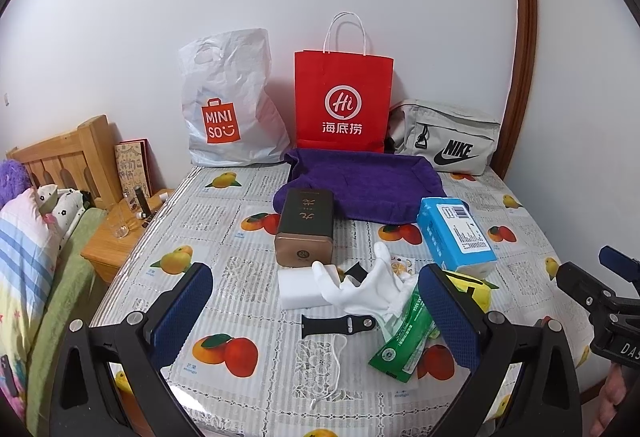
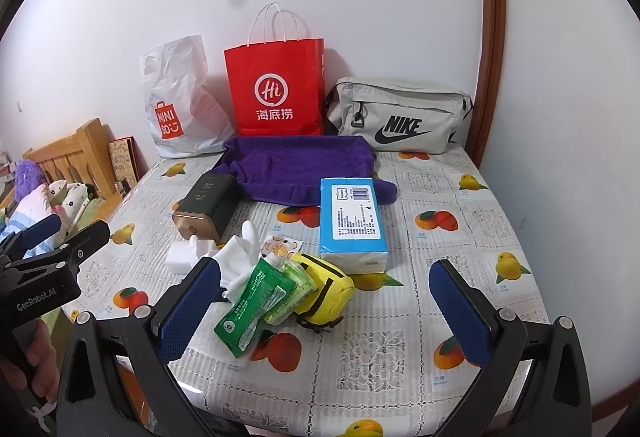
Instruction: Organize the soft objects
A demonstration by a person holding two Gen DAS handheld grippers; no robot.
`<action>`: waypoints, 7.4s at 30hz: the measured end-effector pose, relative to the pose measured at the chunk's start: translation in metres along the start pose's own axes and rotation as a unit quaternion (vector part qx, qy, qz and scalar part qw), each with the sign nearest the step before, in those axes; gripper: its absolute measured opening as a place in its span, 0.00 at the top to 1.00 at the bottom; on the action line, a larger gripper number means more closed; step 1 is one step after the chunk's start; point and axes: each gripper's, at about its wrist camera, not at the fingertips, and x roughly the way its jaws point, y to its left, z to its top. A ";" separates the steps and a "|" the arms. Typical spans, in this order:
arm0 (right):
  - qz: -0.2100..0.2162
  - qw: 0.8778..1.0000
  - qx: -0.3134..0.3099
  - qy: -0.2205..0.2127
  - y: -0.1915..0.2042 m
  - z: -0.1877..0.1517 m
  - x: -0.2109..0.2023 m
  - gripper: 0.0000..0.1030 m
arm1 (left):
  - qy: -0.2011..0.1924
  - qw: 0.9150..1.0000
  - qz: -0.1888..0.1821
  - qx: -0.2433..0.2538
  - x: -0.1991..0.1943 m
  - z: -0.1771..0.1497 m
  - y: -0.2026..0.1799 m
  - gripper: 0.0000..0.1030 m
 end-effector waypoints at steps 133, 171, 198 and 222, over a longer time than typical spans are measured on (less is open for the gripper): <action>0.154 0.980 0.028 0.125 -0.039 -0.062 0.185 0.68 | 0.115 0.991 -0.057 0.032 0.197 -0.063 0.026 0.33; 0.072 0.996 0.050 0.031 -0.095 -0.049 0.101 0.80 | 0.063 0.998 0.006 -0.015 0.120 -0.037 0.072 0.44; 0.124 0.992 0.020 0.019 -0.059 0.058 0.160 0.81 | 0.077 0.997 -0.016 -0.013 0.165 0.041 0.035 0.44; 0.126 0.990 0.025 0.058 -0.060 0.147 0.314 0.81 | 0.104 0.994 -0.003 -0.026 0.250 0.090 0.023 0.44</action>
